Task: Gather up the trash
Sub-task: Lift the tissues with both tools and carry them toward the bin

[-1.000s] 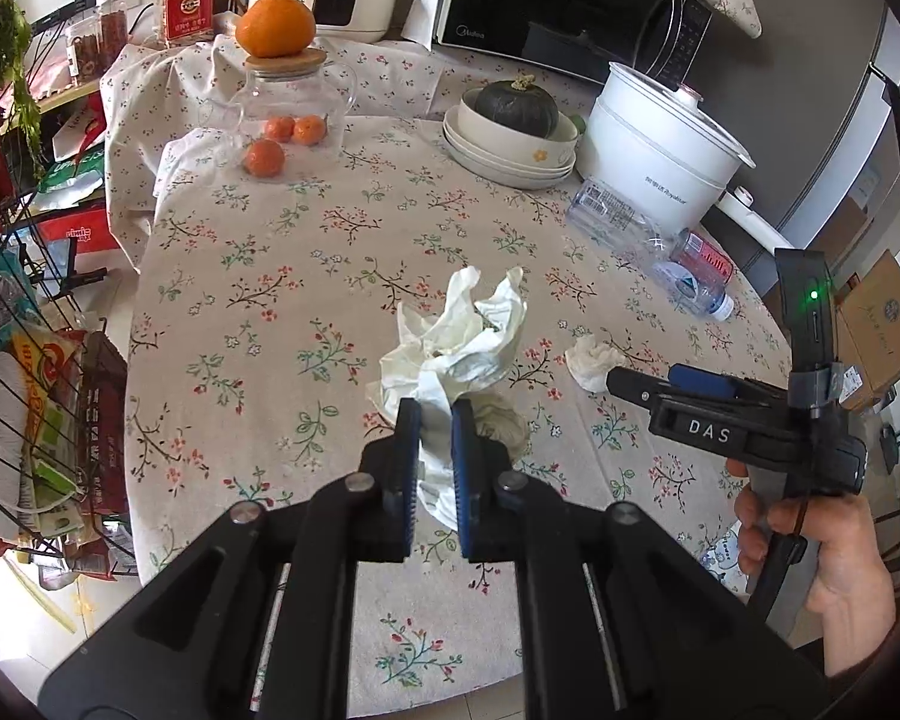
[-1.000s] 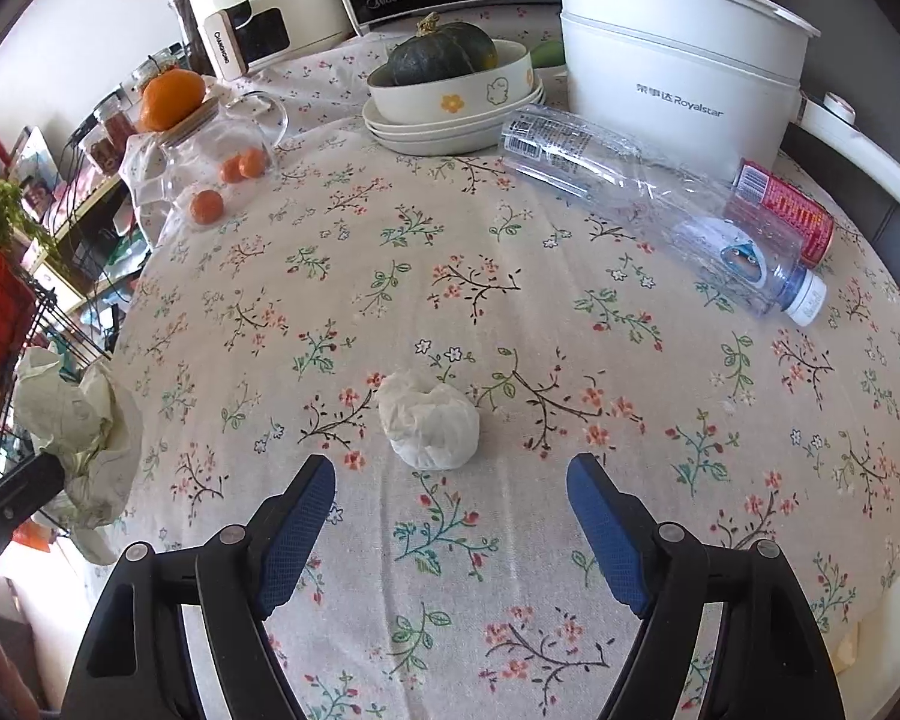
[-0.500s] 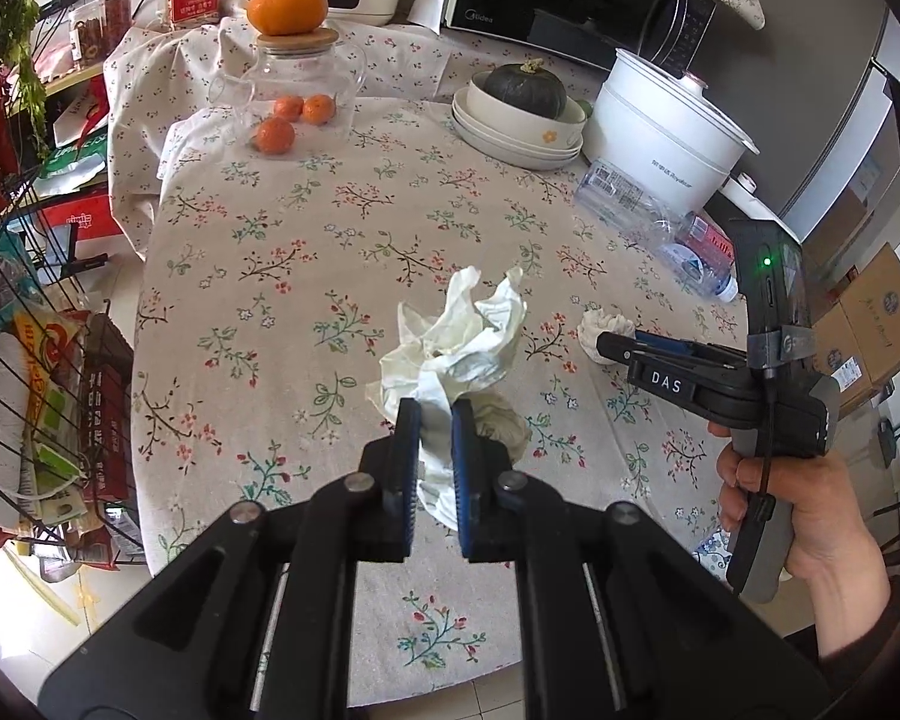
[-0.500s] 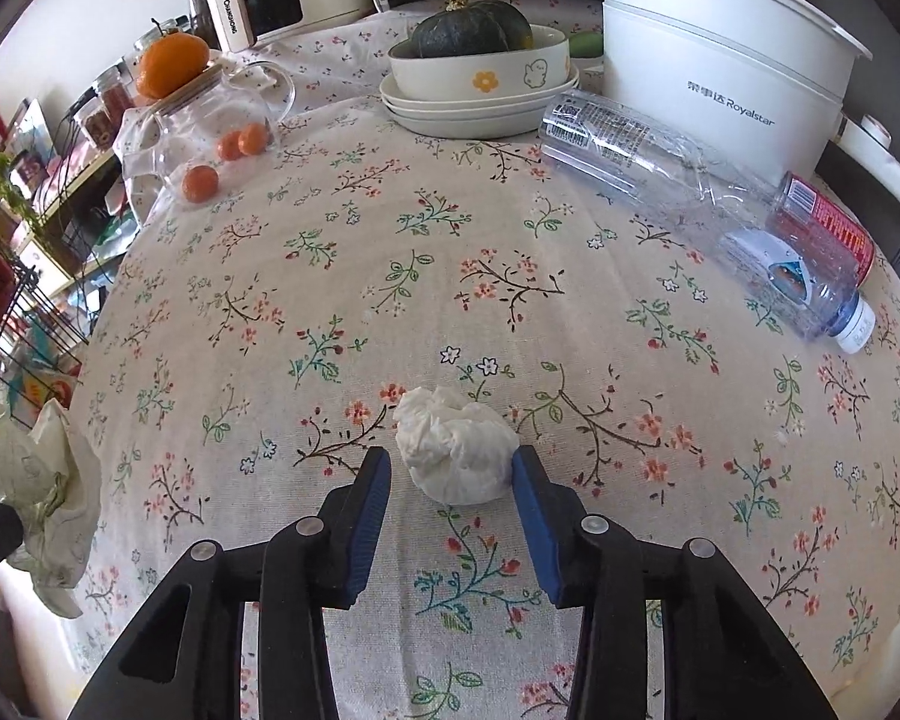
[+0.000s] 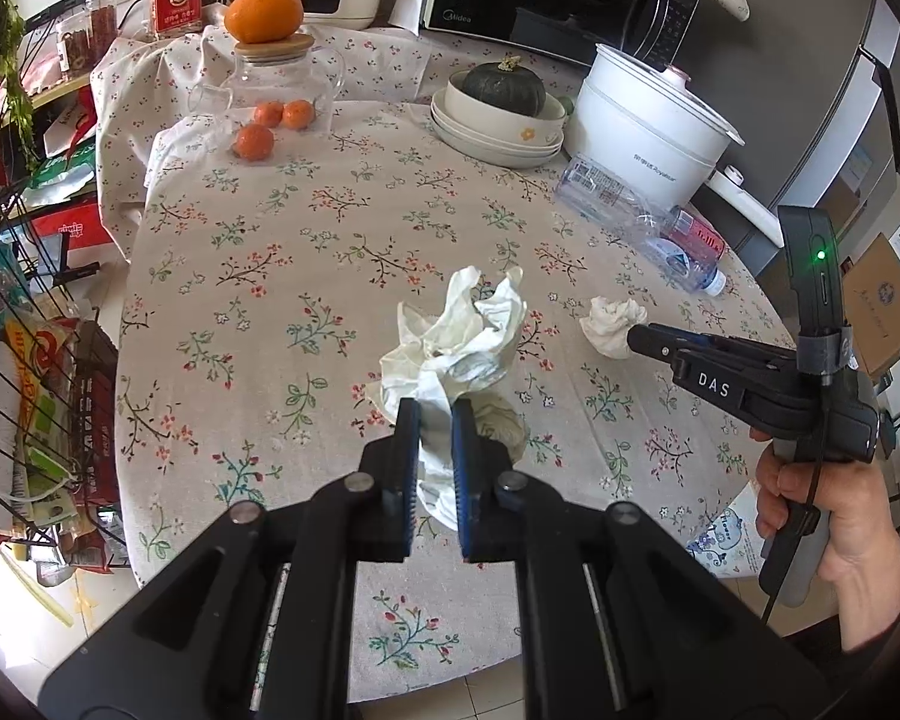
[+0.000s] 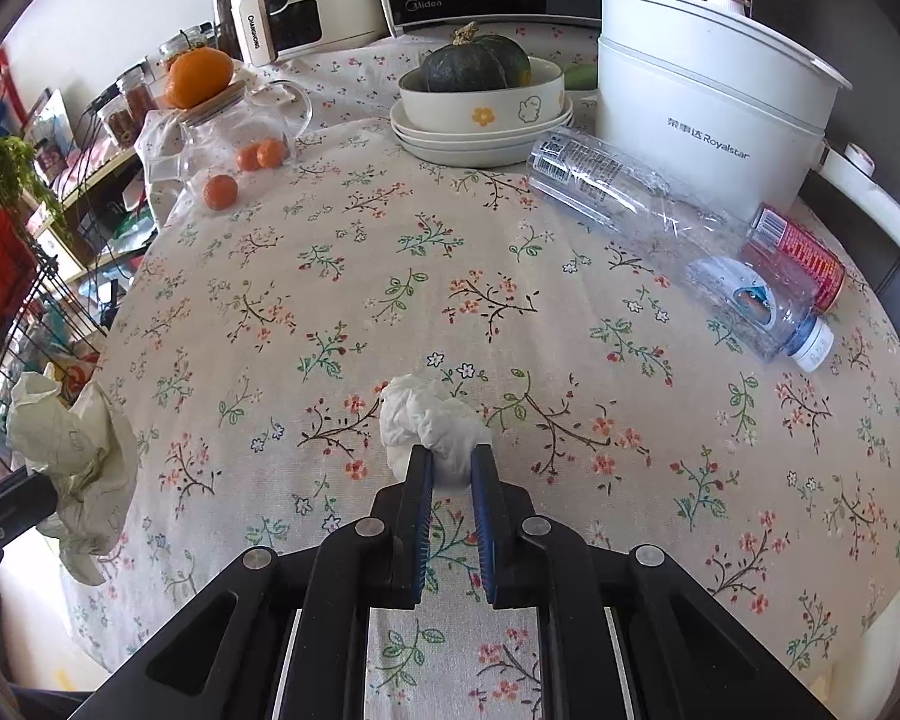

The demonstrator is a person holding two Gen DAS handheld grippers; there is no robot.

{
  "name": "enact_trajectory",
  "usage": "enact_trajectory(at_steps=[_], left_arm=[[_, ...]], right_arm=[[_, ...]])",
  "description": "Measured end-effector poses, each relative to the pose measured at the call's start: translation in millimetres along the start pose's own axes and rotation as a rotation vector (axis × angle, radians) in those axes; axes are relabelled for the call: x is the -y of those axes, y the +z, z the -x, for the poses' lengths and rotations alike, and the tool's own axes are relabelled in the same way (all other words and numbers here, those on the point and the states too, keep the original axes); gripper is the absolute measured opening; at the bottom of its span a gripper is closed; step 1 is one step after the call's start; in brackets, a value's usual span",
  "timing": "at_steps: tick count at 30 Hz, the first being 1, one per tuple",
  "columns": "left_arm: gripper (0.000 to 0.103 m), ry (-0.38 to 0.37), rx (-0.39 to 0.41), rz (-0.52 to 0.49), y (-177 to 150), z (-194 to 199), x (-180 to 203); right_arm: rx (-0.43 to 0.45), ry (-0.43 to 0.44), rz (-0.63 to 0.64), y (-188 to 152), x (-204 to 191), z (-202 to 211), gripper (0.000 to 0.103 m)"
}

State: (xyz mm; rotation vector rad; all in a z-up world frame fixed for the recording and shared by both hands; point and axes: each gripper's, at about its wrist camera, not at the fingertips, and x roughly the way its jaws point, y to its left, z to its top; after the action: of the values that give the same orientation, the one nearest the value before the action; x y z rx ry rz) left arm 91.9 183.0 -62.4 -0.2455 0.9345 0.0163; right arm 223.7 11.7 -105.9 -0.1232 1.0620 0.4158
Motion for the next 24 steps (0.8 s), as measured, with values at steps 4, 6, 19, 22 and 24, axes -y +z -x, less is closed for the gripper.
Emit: enact_trajectory(at_steps=[4,6,19,22,24], left_arm=[[0.011,-0.013,0.002,-0.006,-1,1,6],[0.011,-0.023,0.001,-0.005,-2,0,11],[0.011,-0.099,0.009,-0.040,-4,2,58],[0.011,-0.116,0.007,-0.055,-4,0,73],[0.011,-0.130,0.006,-0.066,-3,0,83]], right_arm=[[0.006,0.014,-0.019,-6,10,18,0.014],[0.011,0.025,-0.029,-9,17,28,0.014],[0.058,0.000,-0.103,-39,75,94,0.014],[0.060,-0.015,-0.126,-50,91,106,0.014],[0.061,-0.027,-0.143,-57,103,114,0.014]])
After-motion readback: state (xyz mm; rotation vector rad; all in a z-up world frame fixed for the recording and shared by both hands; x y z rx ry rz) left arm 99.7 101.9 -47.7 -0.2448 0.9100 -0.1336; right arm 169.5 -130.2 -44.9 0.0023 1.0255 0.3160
